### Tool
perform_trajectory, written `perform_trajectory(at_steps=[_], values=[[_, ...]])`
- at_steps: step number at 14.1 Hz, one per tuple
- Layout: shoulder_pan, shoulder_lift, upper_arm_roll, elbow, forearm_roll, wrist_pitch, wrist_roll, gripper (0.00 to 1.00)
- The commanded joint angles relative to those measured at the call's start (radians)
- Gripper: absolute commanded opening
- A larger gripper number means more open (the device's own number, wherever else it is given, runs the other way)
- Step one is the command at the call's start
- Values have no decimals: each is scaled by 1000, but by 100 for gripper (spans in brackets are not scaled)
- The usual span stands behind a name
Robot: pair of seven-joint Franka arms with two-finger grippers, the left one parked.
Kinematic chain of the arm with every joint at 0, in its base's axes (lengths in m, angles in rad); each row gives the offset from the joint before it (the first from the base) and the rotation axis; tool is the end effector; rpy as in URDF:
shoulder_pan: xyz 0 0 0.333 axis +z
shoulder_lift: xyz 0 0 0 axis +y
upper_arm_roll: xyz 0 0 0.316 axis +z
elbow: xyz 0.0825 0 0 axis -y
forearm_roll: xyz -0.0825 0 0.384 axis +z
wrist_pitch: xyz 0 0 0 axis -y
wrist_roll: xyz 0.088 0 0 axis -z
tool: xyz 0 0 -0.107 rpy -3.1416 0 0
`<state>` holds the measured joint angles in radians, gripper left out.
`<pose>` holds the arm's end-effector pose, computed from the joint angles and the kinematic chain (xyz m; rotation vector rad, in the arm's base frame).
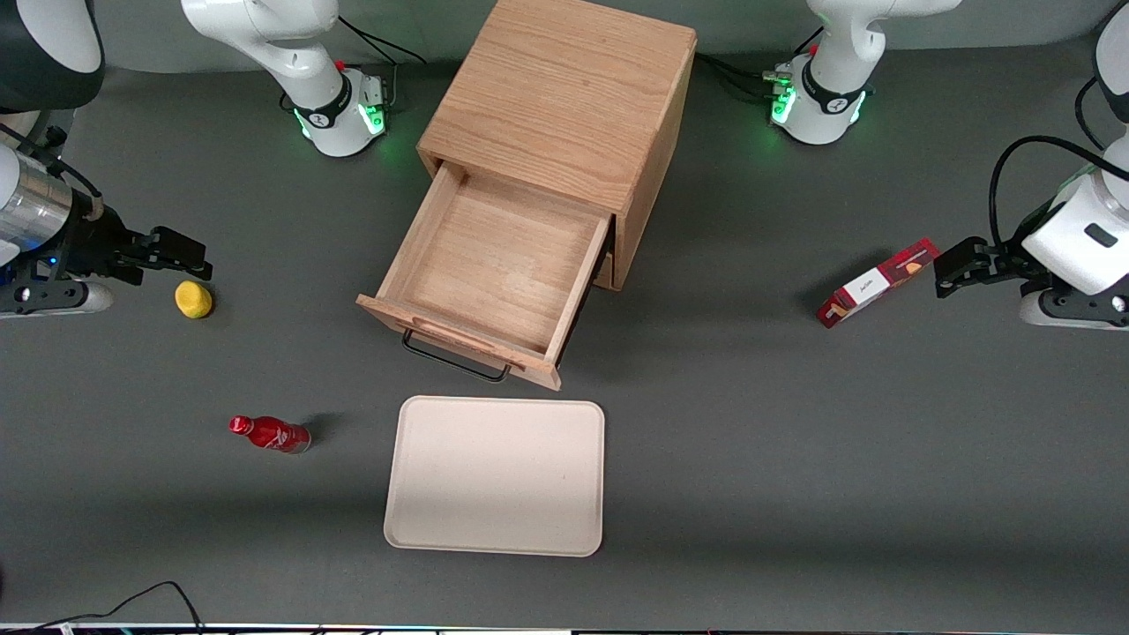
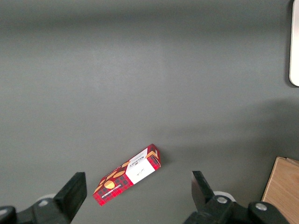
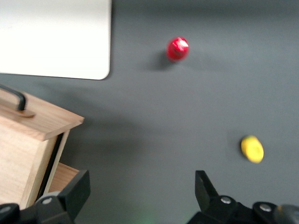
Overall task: Close top drawer
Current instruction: 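Move the right gripper to the open drawer's black handle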
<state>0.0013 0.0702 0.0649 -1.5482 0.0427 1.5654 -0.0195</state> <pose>0.5727 0.0413 0.5953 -3.0917 -0.1311 0.0835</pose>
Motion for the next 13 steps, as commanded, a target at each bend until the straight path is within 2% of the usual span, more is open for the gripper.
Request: perform_trajectory(at_steps=[1, 5, 9, 11, 13], values=[[5, 150, 71, 213, -3, -68, -121, 100], [35, 356, 190, 469, -33, -108, -171, 100], [100, 486, 216, 600, -35, -91, -178, 100], [114, 535, 234, 629, -52, -73, -276, 100], [117, 569, 245, 629, -57, -44, -490, 100]])
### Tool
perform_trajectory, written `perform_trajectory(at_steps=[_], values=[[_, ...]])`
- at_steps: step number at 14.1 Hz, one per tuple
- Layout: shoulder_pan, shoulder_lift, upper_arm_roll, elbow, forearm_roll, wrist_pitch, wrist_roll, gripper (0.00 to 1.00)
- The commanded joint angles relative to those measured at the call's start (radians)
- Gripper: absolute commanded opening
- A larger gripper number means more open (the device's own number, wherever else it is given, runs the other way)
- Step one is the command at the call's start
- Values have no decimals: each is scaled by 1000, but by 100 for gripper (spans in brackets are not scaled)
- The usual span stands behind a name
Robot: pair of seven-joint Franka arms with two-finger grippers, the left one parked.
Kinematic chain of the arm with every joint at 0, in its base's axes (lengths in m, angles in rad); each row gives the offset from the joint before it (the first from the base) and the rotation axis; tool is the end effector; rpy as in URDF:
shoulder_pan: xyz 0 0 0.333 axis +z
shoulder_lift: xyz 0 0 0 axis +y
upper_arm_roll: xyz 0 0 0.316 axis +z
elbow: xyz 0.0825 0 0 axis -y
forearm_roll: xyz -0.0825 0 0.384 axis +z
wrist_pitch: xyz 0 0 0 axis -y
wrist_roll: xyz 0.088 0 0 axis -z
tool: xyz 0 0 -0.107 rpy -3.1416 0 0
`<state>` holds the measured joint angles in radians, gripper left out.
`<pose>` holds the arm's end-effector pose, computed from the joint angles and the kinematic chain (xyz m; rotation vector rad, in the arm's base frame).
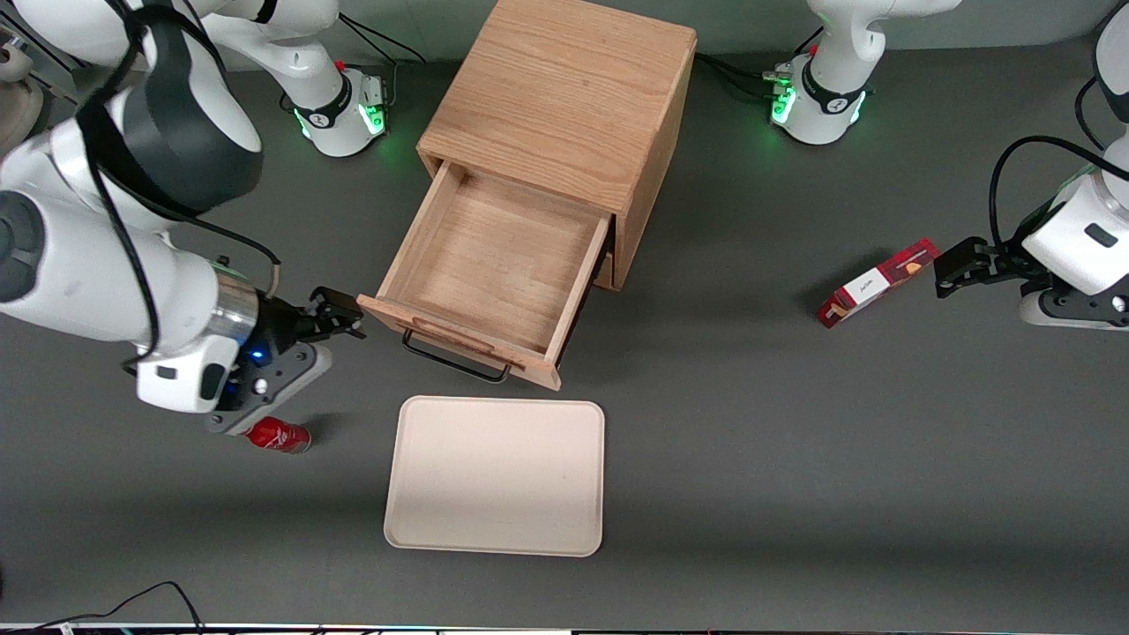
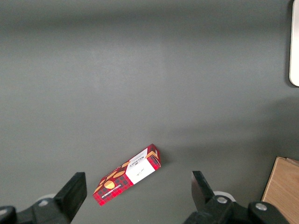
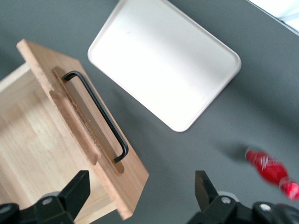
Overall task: Close top drawer
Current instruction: 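Move the right gripper to the open drawer's black handle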
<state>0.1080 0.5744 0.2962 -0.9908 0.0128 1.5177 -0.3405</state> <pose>0.6696 0.2174 0.5388 -2.7885 -1.0210 0.0430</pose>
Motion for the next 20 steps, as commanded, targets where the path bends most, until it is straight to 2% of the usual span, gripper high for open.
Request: perform_trajectory(at_steps=[1, 7, 11, 20], values=[[9, 88, 27, 77, -27, 13, -269, 100], [-14, 196, 118, 143, 4, 45, -341, 100], [-44, 237, 110, 138, 119, 39, -338, 100], [-27, 260, 119, 83, 128, 58, -301, 100]])
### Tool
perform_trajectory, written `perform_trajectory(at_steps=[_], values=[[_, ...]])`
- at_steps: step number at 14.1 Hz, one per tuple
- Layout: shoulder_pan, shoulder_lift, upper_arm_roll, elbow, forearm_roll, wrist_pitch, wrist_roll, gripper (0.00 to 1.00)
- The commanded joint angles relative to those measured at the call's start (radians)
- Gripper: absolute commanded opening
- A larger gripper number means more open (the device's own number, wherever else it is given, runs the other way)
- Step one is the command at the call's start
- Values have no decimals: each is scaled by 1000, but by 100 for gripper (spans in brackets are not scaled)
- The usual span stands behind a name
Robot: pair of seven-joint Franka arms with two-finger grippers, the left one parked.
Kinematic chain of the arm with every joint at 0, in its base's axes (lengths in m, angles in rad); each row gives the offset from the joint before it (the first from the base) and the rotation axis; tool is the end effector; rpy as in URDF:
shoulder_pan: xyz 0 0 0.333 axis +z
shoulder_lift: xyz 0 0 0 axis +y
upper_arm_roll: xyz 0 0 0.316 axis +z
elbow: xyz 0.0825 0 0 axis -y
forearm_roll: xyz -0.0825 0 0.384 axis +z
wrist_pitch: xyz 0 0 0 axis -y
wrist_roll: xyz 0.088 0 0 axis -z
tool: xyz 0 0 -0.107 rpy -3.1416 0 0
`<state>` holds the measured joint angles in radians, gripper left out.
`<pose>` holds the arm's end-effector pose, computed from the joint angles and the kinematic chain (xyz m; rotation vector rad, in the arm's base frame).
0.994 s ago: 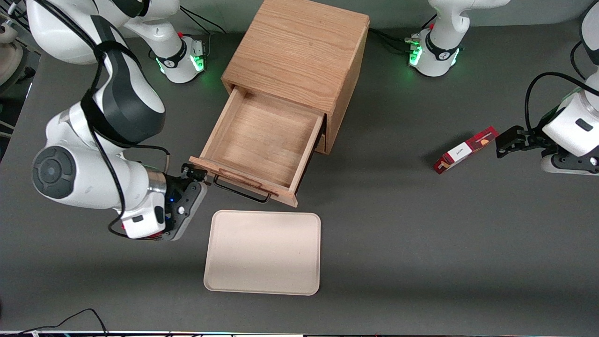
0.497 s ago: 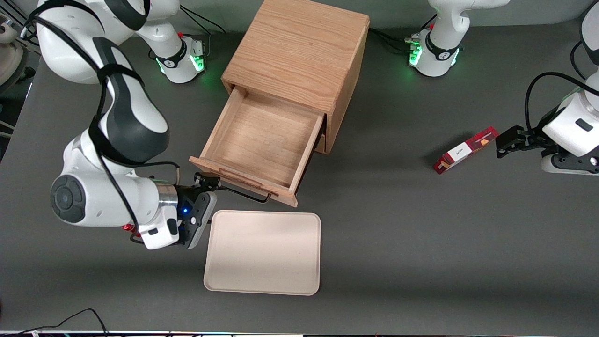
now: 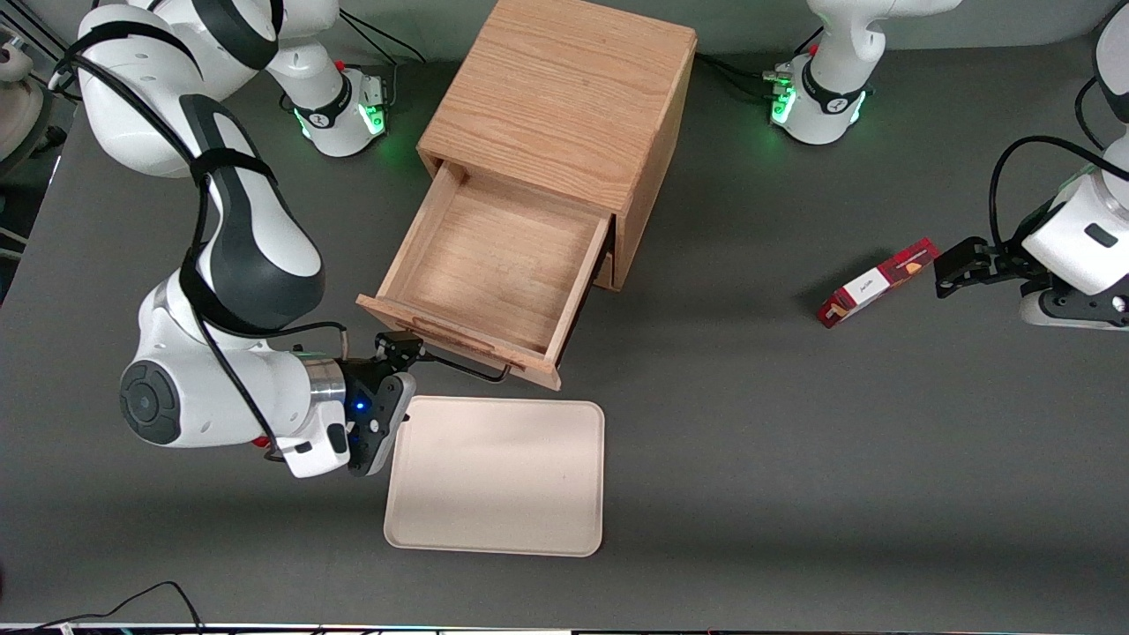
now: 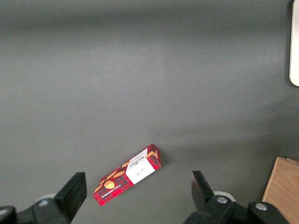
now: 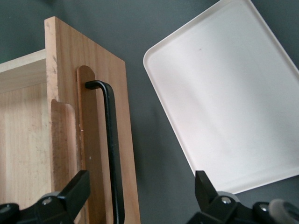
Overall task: Close top drawer
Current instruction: 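Move the right gripper to the open drawer's black handle, then push the drawer front with the right gripper into the cabinet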
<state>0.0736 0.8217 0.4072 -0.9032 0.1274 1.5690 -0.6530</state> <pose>0.7039 0.2502 0.4238 -2.3615 -1.3243 0.0699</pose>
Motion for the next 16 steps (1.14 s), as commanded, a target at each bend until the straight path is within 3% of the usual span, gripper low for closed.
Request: perform_trajectory(at_steps=[1, 6, 8, 11, 16], values=[[8, 13, 10, -11, 15, 6, 12, 100], [8, 23, 8, -54, 8, 5, 0, 100], [18, 23, 10, -54, -40, -4, -2, 100], [28, 25, 10, -59, -60, -6, -3, 100], [37, 25, 12, -91, -65, -3, -2, 100]])
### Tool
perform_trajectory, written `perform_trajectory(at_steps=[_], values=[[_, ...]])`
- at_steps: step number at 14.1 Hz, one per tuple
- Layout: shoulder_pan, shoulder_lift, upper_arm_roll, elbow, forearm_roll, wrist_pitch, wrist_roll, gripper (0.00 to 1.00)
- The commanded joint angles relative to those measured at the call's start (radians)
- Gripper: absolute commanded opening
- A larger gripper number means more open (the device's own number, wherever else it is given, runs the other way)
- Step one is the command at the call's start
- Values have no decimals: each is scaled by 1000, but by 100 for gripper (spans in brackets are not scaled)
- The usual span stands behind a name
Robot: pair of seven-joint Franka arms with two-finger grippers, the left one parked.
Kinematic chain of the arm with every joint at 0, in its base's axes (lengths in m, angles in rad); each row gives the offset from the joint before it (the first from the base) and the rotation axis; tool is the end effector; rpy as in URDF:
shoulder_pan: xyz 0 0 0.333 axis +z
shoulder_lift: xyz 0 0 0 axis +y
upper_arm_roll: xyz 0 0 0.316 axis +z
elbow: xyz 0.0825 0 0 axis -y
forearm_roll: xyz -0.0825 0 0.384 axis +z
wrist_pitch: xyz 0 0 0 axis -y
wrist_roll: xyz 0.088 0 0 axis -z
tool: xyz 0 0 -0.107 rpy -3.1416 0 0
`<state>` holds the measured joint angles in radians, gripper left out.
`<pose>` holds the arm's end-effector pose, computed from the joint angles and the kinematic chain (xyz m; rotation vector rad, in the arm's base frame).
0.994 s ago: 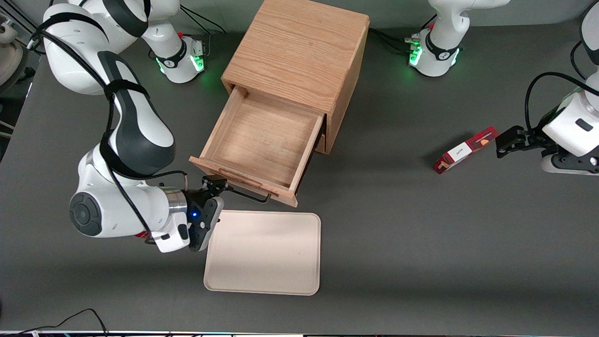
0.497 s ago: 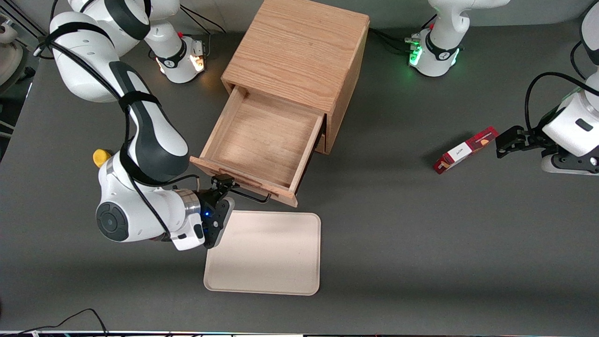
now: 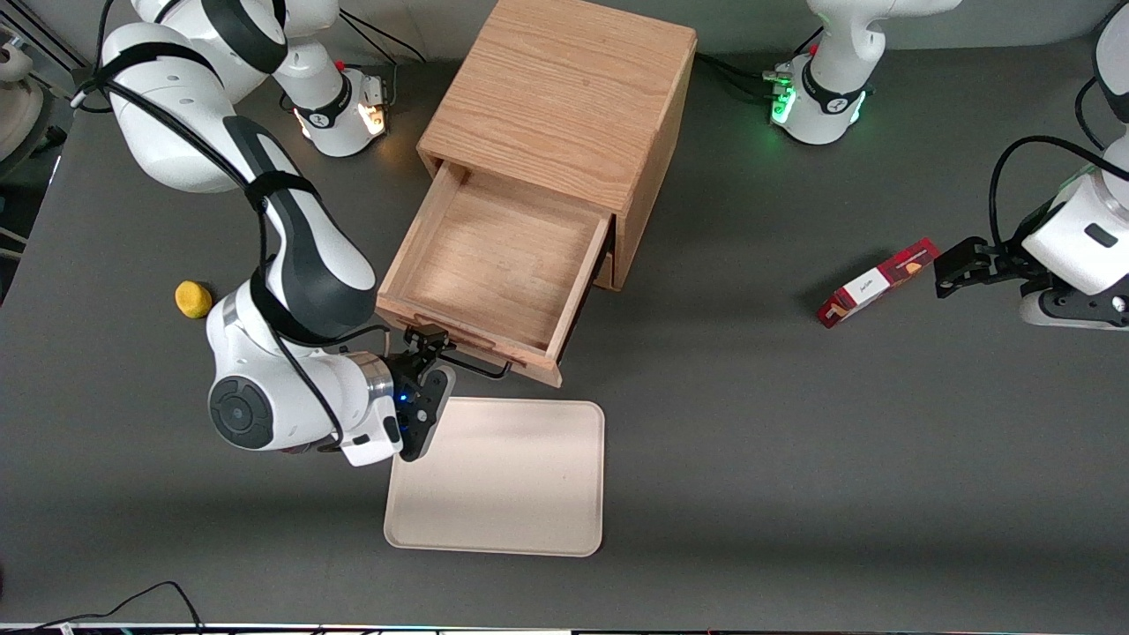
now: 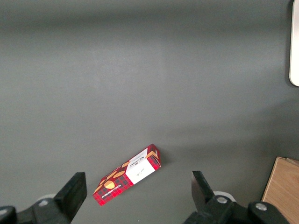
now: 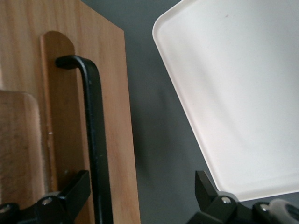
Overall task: Close top drawer
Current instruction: 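Push the drawer front with the right gripper into the cabinet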
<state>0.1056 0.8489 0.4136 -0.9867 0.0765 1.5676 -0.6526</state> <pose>0.6856 0.2780 0.3663 -2.3456 -1.3854 0.2377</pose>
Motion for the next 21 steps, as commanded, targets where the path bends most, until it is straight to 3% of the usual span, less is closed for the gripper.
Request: perform_trajectory(at_steps=[1, 21], values=[[3, -4, 7, -9, -12, -4, -2, 100], [-21, -186, 129, -332, 3, 51, 54, 100]])
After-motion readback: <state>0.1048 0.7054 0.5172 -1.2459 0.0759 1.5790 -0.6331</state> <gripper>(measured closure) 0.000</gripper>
